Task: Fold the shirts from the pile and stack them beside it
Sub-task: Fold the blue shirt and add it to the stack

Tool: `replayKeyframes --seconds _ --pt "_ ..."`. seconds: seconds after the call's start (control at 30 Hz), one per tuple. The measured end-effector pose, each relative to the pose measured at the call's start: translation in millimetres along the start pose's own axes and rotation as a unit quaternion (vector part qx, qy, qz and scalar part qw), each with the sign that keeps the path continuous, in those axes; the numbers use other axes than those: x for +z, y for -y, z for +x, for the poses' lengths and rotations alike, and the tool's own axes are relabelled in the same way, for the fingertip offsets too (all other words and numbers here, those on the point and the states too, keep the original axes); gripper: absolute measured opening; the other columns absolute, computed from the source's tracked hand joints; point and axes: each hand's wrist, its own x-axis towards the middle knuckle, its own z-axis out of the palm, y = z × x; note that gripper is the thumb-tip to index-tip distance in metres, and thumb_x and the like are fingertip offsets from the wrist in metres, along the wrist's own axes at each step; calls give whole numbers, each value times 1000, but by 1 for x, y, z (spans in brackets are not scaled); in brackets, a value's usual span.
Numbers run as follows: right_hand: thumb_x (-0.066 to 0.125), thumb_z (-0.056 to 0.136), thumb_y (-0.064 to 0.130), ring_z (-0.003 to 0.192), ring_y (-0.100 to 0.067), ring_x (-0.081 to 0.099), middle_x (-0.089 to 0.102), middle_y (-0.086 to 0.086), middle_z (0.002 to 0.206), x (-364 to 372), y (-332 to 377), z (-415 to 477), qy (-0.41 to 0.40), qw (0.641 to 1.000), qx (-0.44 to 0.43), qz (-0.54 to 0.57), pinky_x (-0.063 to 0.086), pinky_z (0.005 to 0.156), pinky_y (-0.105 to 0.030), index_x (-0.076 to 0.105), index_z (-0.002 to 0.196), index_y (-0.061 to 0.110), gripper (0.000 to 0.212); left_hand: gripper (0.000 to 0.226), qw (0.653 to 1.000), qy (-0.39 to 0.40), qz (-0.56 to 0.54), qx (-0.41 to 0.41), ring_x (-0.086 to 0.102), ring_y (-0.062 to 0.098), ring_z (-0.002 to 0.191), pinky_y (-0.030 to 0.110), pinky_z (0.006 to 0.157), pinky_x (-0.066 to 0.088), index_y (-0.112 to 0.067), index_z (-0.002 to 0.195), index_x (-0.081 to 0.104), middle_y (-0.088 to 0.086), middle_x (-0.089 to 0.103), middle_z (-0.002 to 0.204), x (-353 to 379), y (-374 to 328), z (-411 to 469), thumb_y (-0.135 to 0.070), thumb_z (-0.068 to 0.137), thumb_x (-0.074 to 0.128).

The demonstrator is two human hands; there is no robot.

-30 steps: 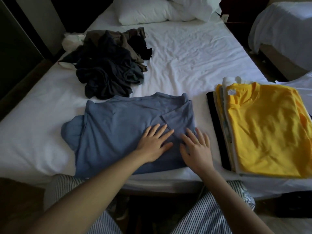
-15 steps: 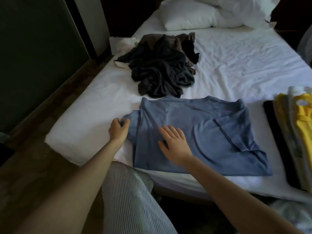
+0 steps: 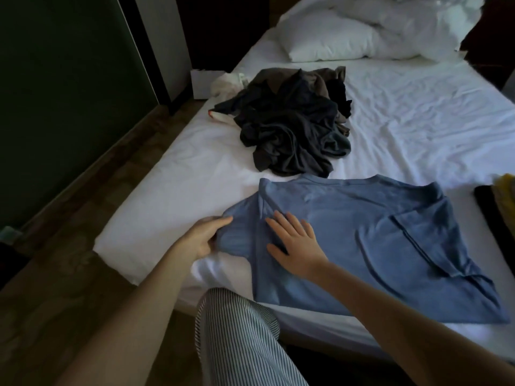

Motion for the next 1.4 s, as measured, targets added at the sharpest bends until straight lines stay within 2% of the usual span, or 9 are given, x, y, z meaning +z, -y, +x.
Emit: replayKeyframes --seconds 0.2,0.57,0.7,0.77,0.83,0.97,1.07,1.17,1.4 --pt "16 94 55 146 -17 -11 -7 5 159 -4 18 40 18 1000 3 -14 -13 114 -36 3 151 28 65 14 999 45 17 10 70 17 74 24 63 56 -6 97 67 8 72 90 -7 -13 -2 -16 90 61" --pt "17 99 51 144 -22 -17 -14 1 158 13 12 52 119 990 63 -29 -13 115 -44 -4 150 33 58 23 983 -109 -112 94 60 16 66 26 62 49 -12 76 61 2 66 67 -13 20 12 -18 96 50" --pt "22 94 54 145 -30 10 23 -7 155 26 30 43 -14 999 28 6 -5 113 -43 30 147 20 63 27 979 -54 -141 136 58 19 78 24 68 48 -8 87 57 7 63 82 -19 20 7 9 87 37" --pt "38 85 48 111 -28 50 61 -9 108 34 45 35 -182 982 -36 14 22 95 -39 64 105 12 49 39 982 -39 -81 167 59 18 81 23 68 48 -10 91 55 7 62 89 -21 25 2 20 84 31" --pt "47 78 47 75 -20 51 56 0 72 42 59 28 -263 962 -66 17 27 71 -34 58 70 17 33 44 979 -31 -26 200 60 17 89 23 75 49 -13 95 56 5 63 97 -21 31 -1 22 83 32" --pt "55 64 65 63 -20 58 60 6 68 59 79 18 -159 983 -30 -85 46 63 -35 57 69 23 42 30 977 -27 53 206 62 15 97 23 84 52 -18 98 61 3 66 102 -23 35 1 7 91 46" --pt "69 62 50 62 -23 60 63 4 67 62 86 24 -150 985 12 -83 49 58 -37 62 69 21 31 17 978 -81 63 183 64 23 91 32 84 52 -15 88 65 7 69 94 -22 35 7 -4 92 53" --pt "43 77 35 63 -22 58 59 4 65 63 86 23 -180 983 4 -17 47 57 -34 60 65 19 26 17 976 -117 -74 168 62 25 85 30 79 52 -10 85 61 10 66 90 -18 33 9 0 93 50" --pt "47 82 18 64 -10 37 46 1 63 63 86 7 -228 951 -67 196 27 62 -21 41 68 16 16 28 972 -95 -123 174 64 18 100 26 85 54 -4 120 59 6 66 112 -16 35 3 -6 98 43"
